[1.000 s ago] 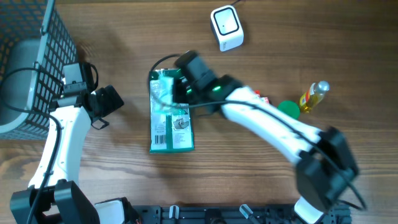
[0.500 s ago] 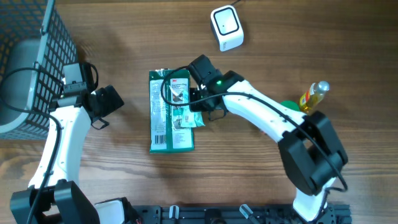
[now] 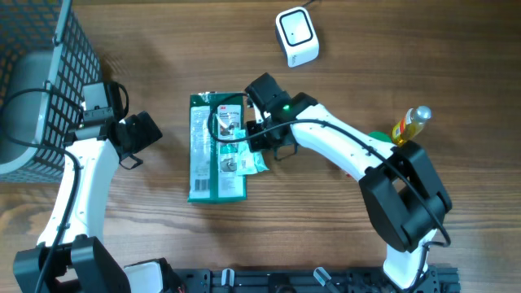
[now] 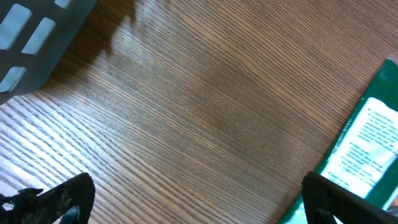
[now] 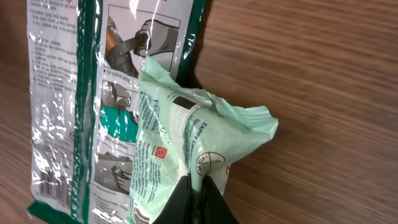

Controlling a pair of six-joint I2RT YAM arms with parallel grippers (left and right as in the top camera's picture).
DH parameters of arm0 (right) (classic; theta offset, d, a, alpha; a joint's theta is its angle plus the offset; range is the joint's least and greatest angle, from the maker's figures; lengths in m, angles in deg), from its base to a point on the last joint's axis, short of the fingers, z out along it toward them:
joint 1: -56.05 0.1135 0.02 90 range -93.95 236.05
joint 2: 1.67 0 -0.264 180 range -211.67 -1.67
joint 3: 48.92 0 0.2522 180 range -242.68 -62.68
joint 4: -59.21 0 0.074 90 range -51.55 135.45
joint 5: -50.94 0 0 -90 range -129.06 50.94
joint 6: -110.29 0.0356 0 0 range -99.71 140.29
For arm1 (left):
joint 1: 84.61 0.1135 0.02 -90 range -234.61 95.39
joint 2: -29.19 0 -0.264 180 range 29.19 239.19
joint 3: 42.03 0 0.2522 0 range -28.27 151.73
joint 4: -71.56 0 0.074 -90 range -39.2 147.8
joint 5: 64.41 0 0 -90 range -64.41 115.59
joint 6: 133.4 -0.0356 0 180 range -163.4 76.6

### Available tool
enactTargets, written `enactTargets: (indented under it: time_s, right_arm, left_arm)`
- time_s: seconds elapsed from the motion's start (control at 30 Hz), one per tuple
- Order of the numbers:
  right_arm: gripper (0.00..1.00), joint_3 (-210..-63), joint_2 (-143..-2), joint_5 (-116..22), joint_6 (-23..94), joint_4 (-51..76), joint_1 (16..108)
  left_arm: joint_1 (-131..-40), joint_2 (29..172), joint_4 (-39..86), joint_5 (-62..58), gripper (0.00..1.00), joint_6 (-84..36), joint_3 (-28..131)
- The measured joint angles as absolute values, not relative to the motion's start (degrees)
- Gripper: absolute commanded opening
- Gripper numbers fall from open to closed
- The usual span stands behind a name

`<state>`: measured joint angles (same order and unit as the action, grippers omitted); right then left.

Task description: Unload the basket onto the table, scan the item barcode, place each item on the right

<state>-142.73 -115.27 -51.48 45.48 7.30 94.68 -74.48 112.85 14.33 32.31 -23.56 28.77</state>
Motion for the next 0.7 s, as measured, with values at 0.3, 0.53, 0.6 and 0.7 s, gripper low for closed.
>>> enactTargets:
  time_s: [0.3,0.53,0.6,0.7]
  right_arm:
    - [0.46,-142.7,-115.5,-54.3,43.0,7.8,89.7]
    - [0.04,-146.1,-114.7,-69.8,39.9,4.1,84.8]
    - [0.04,-145.6,-114.5,-74.2,38.1,4.6,85.6]
    - [0.04,-140.7,-114.3,-77.9,36.6,7.6,87.5]
  left_arm:
    - [-74.5,112.8,14.3,32.3,1.00,-23.6,28.8]
    - [-74.5,112.8,14.3,32.3,1.00,-23.6,28.7]
    - [-74.5,112.8,14.3,32.3,1.00,-23.6,28.7]
    - [-74.5,112.8,14.3,32.3,1.00,-23.6,28.7]
